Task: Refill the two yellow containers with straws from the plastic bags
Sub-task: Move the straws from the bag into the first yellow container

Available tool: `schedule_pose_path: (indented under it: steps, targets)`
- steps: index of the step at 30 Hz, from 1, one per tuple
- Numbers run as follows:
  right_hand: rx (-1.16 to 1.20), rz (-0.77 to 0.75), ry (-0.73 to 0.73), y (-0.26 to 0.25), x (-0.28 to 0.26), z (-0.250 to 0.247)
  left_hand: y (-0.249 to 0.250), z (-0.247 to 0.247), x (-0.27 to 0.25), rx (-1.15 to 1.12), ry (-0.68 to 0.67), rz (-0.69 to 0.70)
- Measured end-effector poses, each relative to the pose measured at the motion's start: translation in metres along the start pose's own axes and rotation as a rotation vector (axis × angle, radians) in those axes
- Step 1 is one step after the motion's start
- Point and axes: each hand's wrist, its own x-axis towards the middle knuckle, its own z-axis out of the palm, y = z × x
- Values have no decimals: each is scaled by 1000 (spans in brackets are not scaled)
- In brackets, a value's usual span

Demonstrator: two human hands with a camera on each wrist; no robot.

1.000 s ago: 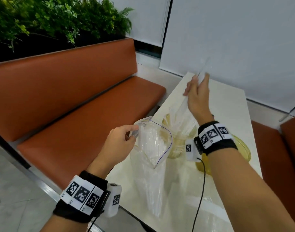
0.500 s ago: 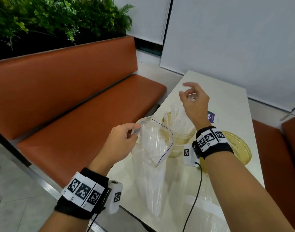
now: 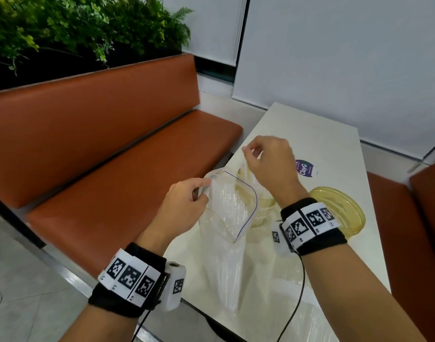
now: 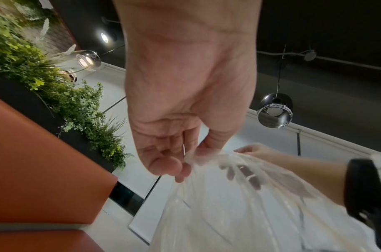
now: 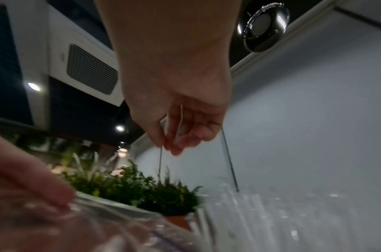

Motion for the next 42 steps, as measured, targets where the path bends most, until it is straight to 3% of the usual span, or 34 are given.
schedule_pose_path:
  steps: [5, 10, 15, 18, 22, 25, 28, 38, 42]
  targets:
    - [-180, 234, -507, -28, -27, 23, 9, 2, -2, 5, -6, 22]
    - [-230, 388, -709, -34, -59, 38, 10, 2, -6, 9, -38, 50]
    - [-337, 382, -705, -41, -69, 45, 14, 4, -10, -29, -69, 93]
    - [-287, 405, -727, -40, -75, 50, 9, 4, -10, -26, -67, 101]
    - [-112, 380, -695, -33, -83, 59, -2, 2, -7, -3, -14, 67]
    - [132, 305, -615, -27, -85, 57, -12, 2, -4, -2, 12, 28]
    - [226, 248, -530, -27, -79, 42, -17, 3, -3, -26, 29, 16]
    - [-182, -38, -507, -40, -48, 8, -7, 1, 1, -95, 41, 17]
    - [-1, -18, -580, -39, -47, 5, 1, 2, -2, -143, -5, -1]
